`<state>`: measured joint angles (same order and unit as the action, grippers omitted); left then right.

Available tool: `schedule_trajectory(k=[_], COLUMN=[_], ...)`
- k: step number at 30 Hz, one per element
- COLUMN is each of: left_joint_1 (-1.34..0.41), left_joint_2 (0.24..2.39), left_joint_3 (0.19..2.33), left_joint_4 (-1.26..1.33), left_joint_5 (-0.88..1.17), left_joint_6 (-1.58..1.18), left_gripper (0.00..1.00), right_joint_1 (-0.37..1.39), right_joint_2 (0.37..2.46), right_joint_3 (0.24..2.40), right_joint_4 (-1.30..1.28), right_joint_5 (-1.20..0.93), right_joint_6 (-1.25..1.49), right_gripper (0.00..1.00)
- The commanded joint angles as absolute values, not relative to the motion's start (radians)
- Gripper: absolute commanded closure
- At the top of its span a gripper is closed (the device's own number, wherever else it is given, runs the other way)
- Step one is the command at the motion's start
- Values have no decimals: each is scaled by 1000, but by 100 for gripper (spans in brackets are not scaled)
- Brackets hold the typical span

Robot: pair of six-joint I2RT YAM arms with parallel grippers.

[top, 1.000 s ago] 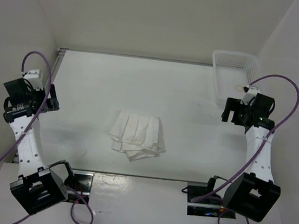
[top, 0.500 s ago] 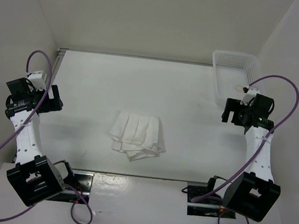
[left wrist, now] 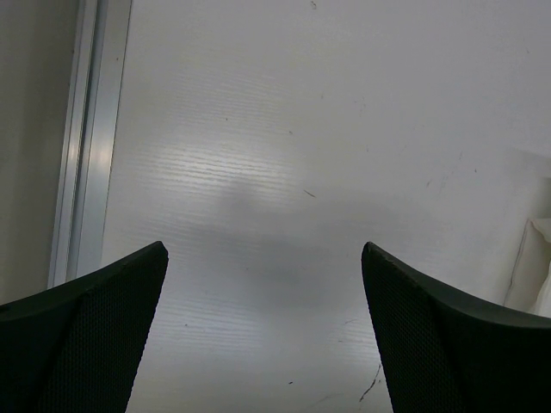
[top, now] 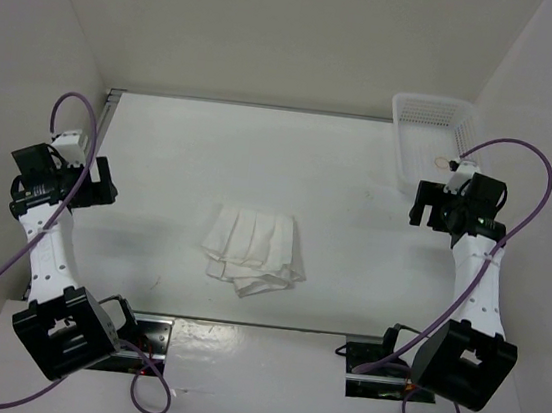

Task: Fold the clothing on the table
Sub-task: Fold the skirt

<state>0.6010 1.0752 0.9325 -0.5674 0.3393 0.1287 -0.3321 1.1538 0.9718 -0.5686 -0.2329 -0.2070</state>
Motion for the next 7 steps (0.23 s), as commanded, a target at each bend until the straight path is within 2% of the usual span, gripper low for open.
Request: schedule_trajectory(k=[1, 7], left_joint_1=[607, 607], left_joint_2=[1049, 1040], left_joint_3=[939, 930], left_joint_4=[-543, -543], left_joint_5=[368, 377], left_joint_6=[146, 146], left_gripper=[1, 1], right_joint_1=[-337, -337], right_joint_2=[1123, 1114], right_joint_3=[966, 966], right_joint_4=[-518, -514], right_joint_5=[-245, -206], right_joint_6=[-219, -184], right_gripper=[2, 2])
